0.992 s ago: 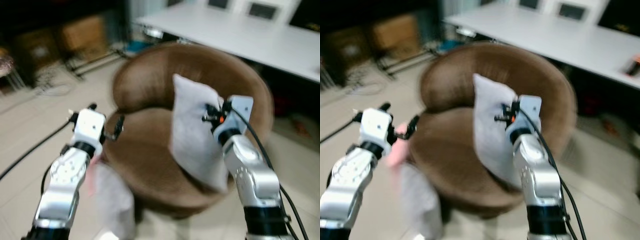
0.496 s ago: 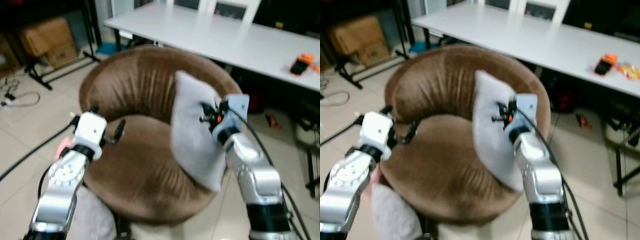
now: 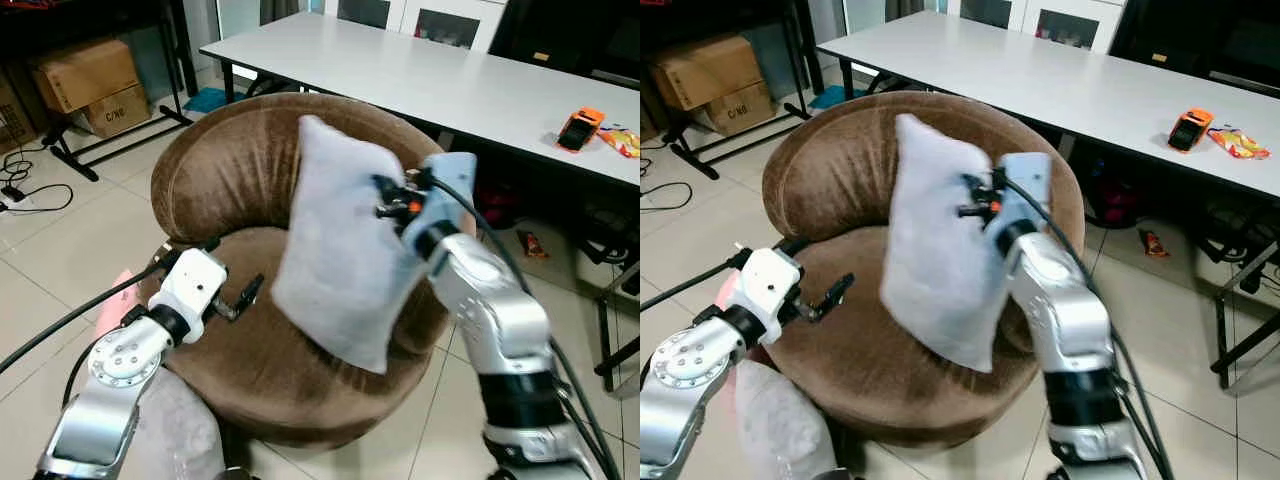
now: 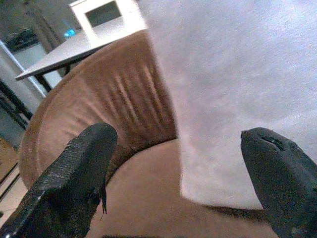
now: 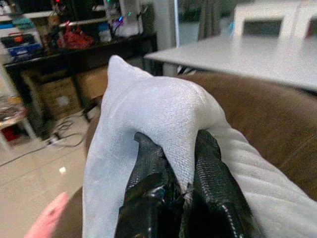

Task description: Move the pillow to the sofa from floor

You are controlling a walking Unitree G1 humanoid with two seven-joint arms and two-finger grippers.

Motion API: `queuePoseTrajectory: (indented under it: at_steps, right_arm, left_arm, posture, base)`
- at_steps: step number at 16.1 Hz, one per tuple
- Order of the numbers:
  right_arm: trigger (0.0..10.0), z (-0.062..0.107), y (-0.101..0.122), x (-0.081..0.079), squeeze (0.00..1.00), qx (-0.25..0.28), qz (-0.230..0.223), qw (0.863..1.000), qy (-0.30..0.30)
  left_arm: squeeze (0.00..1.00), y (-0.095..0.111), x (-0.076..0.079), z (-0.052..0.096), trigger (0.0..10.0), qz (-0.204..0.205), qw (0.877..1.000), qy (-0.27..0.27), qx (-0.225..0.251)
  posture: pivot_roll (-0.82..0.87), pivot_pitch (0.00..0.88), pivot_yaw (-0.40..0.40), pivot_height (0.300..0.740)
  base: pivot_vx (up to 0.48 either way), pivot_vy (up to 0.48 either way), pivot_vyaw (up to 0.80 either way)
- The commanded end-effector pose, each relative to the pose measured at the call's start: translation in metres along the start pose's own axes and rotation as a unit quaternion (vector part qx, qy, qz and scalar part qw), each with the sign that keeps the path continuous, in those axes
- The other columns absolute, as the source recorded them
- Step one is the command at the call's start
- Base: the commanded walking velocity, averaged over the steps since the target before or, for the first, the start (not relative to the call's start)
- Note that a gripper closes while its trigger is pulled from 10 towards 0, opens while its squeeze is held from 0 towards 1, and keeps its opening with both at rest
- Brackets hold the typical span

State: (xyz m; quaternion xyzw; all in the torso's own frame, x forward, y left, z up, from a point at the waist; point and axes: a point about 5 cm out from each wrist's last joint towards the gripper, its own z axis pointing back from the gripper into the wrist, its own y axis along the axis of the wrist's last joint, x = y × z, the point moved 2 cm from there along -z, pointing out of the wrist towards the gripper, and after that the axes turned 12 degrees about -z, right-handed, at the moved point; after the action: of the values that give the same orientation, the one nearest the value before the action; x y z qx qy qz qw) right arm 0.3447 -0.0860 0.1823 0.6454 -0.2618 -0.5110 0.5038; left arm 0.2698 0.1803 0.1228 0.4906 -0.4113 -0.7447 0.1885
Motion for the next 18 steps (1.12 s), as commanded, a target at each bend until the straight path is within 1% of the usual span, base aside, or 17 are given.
queuePoseTrajectory:
  at_steps: [1, 3, 5, 6, 7, 8, 9, 10, 11, 13, 14, 15, 16, 18]
  right_arm:
    - [10.0, -0.009, 0.012, -0.014, 0.00, 0.005, -0.002, 1.000, 0.023]
    - [10.0, -0.021, 0.009, -0.025, 0.00, -0.017, -0.019, 0.999, 0.031]
    - [10.0, -0.027, 0.009, -0.029, 0.00, -0.022, -0.024, 0.999, 0.032]
    - [10.0, -0.030, 0.013, -0.032, 0.00, -0.004, -0.048, 0.998, 0.036]
    - [10.0, -0.028, 0.016, -0.030, 0.00, 0.008, -0.062, 0.997, 0.041]
    - [10.0, -0.020, 0.021, -0.025, 0.00, 0.029, -0.075, 0.996, 0.048]
    - [10.0, -0.011, 0.022, -0.016, 0.00, 0.045, -0.057, 0.996, 0.043]
    - [10.0, 0.005, 0.017, -0.002, 0.00, 0.057, -0.030, 0.997, 0.033]
    - [10.0, 0.015, 0.012, 0.007, 0.00, 0.059, -0.019, 0.998, 0.024]
    - [10.0, 0.032, 0.005, 0.022, 0.00, 0.064, -0.013, 0.998, -0.001]
    - [10.0, 0.045, 0.001, 0.034, 0.00, 0.072, -0.013, 0.997, -0.031]
    - [10.0, 0.045, 0.001, 0.034, 0.00, 0.072, -0.013, 0.997, -0.031]
    - [10.0, 0.052, 0.001, 0.040, 0.00, 0.081, -0.019, 0.995, -0.055]
    - [10.0, 0.055, 0.000, 0.041, 0.00, 0.088, -0.025, 0.994, -0.065]
  left_arm:
    - [0.00, 0.006, 0.001, 0.001, 10.0, -0.005, 1.000, -0.021, 0.011]
    - [0.00, 0.005, 0.006, 0.004, 10.0, -0.009, 0.999, -0.041, 0.011]
    - [0.00, 0.005, 0.007, 0.005, 10.0, -0.009, 0.999, -0.041, 0.010]
    - [0.00, 0.006, 0.004, 0.004, 10.0, -0.003, 1.000, -0.011, 0.009]
    - [0.00, 0.008, 0.001, 0.003, 10.0, 0.002, 1.000, 0.007, 0.011]
    - [0.00, 0.011, -0.003, 0.001, 10.0, 0.014, 0.999, 0.040, 0.018]
    - [0.00, 0.011, -0.008, 0.000, 10.0, 0.023, 0.997, 0.072, 0.015]
    - [0.00, 0.013, -0.015, -0.002, 10.0, 0.039, 0.993, 0.113, 0.019]
    - [0.00, 0.016, -0.018, -0.004, 10.0, 0.046, 0.990, 0.130, 0.024]
    - [0.00, 0.020, -0.018, -0.007, 10.0, 0.051, 0.988, 0.143, 0.034]
    - [0.00, 0.022, -0.016, -0.010, 10.0, 0.056, 0.987, 0.147, 0.038]
    - [0.00, 0.022, -0.016, -0.010, 10.0, 0.056, 0.987, 0.147, 0.038]
    - [0.00, 0.024, -0.013, -0.013, 10.0, 0.059, 0.987, 0.142, 0.042]
    - [0.00, 0.025, -0.011, -0.015, 10.0, 0.064, 0.987, 0.139, 0.045]
  posture:
    - [0.03, 0.000, -0.058, 0.740]
    - [0.03, 0.000, -0.064, 0.740]
    - [0.04, 0.000, -0.069, 0.740]
    - [0.05, 0.000, -0.083, 0.740]
    - [0.05, 0.000, -0.091, 0.740]
    - [0.06, 0.000, -0.097, 0.740]
    - [0.06, 0.000, -0.096, 0.740]
    - [0.05, 0.000, -0.086, 0.740]
    - [0.04, 0.000, -0.076, 0.740]
    - [0.03, 0.000, -0.058, 0.740]
    - [0.02, 0.000, -0.051, 0.740]
    - [0.02, 0.000, -0.051, 0.740]
    - [0.01, 0.000, -0.045, 0.740]
    - [0.01, 0.000, -0.045, 0.740]
  base:
    - [0.000, 0.000, 0.00]
    - [0.000, 0.000, 0.00]
    - [0.000, 0.000, 0.00]
    - [0.000, 0.000, 0.00]
    - [0.000, 0.000, 0.00]
    - [0.000, 0.000, 0.00]
    - [0.000, 0.000, 0.00]
    - [0.000, 0.000, 0.00]
    - [0.000, 0.000, 0.00]
    - [0.000, 0.000, 0.00]
    - [0.000, 0.000, 0.00]
    - [0.000, 0.000, 0.00]
    - [0.259, 0.000, 0.00]
    - [0.266, 0.000, 0.00]
